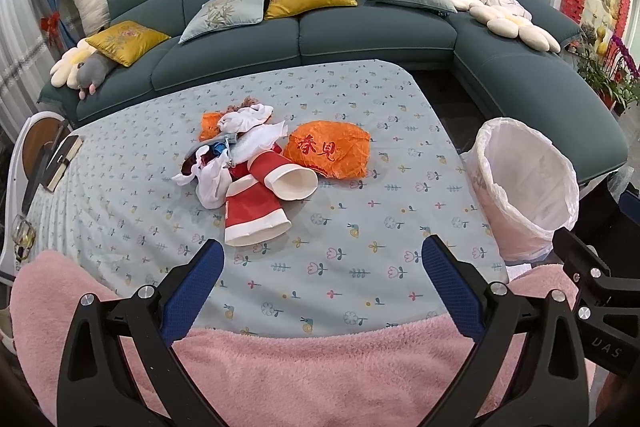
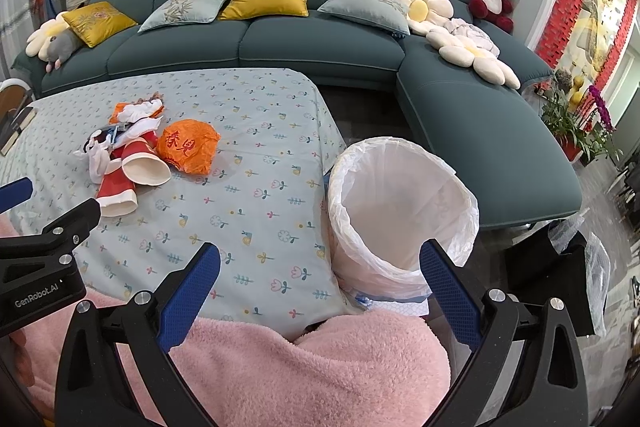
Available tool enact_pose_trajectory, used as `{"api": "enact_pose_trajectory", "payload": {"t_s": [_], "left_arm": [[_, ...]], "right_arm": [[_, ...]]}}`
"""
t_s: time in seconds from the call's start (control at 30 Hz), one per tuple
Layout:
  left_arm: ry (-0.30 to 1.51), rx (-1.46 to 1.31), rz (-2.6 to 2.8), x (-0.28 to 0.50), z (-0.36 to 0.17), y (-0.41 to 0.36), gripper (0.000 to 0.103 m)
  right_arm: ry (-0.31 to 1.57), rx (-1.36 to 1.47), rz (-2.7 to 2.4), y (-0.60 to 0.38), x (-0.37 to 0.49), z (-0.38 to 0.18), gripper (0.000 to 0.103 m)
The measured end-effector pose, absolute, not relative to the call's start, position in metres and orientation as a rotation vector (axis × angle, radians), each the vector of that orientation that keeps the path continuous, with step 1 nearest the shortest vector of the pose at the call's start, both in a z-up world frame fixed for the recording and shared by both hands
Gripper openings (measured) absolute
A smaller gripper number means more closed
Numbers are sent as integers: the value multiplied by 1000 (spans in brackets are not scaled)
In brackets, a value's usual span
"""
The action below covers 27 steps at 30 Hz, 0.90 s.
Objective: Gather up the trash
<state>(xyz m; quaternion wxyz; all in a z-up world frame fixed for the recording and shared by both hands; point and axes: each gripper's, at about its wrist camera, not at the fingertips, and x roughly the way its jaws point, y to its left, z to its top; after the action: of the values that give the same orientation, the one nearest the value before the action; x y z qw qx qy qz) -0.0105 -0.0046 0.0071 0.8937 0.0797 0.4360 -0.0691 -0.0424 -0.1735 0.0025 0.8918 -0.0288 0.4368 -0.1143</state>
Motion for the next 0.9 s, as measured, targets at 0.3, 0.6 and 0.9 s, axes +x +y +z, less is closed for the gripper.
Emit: {"api": "enact_pose_trajectory", "payload": {"t_s": [0.3,0.6,0.9], "left_arm": [[909,133,-141,-4,2,6,95],[931,99,-149,5,-5,19,95],[1011,45,-132,30,-27,51,95]], "right_arm": [[892,-67,-251,-166,-35,7,95],[884,-80,-256,-157,-24,9,95],[912,-58,-237,-138,7,-1,95]]}}
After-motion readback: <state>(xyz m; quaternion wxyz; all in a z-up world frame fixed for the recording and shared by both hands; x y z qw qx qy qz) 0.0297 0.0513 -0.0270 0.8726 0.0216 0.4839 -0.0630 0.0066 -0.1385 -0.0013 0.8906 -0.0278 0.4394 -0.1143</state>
